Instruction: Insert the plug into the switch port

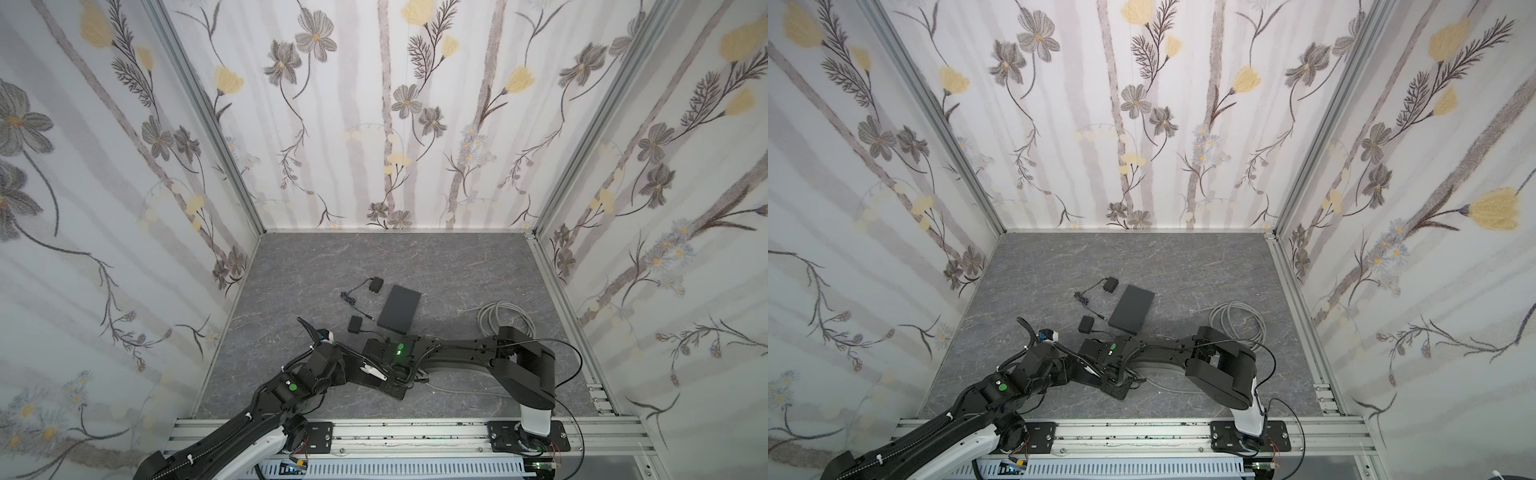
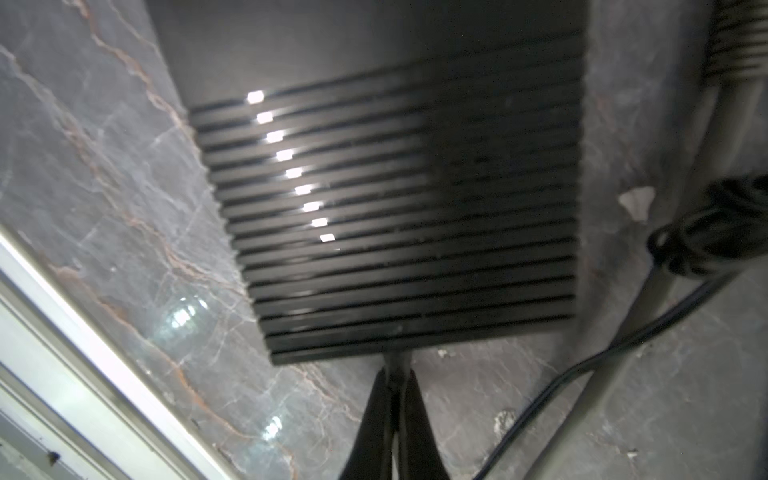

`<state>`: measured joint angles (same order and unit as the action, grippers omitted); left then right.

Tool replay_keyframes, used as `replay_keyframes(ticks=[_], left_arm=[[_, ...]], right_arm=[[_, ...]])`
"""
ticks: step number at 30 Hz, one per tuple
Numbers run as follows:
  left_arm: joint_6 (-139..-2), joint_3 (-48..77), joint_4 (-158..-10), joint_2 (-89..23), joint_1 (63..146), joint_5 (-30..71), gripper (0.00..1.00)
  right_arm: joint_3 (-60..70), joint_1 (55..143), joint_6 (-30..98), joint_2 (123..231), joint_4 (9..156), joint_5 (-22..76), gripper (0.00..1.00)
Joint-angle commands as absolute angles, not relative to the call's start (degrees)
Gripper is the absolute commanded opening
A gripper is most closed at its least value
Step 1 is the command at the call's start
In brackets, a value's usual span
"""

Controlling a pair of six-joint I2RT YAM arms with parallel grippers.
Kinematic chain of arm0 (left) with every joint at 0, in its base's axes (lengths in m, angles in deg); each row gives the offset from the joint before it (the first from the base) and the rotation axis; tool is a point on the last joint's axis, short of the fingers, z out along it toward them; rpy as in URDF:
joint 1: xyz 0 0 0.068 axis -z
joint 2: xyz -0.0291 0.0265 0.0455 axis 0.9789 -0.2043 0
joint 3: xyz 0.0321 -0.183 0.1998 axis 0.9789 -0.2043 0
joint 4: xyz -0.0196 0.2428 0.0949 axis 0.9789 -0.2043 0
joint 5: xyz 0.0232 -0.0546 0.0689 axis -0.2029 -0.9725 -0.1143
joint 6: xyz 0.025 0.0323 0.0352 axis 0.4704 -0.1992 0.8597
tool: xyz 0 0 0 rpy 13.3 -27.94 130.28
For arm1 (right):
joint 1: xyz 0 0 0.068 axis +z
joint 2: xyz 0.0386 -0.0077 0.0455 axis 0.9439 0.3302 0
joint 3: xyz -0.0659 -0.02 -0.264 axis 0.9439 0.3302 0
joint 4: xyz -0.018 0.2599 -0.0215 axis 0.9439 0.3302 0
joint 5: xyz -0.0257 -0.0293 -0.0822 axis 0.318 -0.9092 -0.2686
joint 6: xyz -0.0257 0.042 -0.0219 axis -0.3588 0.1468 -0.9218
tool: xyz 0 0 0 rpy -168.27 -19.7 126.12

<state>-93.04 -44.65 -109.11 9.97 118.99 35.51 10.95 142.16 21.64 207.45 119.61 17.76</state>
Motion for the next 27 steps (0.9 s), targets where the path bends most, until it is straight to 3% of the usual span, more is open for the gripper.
replay_keyframes(ticks=[1, 27], left_arm=[[-94.94, -44.43, -104.83, 9.91, 119.35, 19.37, 0.38], [-94.84, -44.55, -105.41, 10.59, 119.35, 19.16, 0.38]], right_arm=[[12.19, 142.35, 22.05, 206.09, 67.28, 19.12, 0.0], [2.65, 142.25, 19.25, 210.11, 70.99, 23.79, 0.0]])
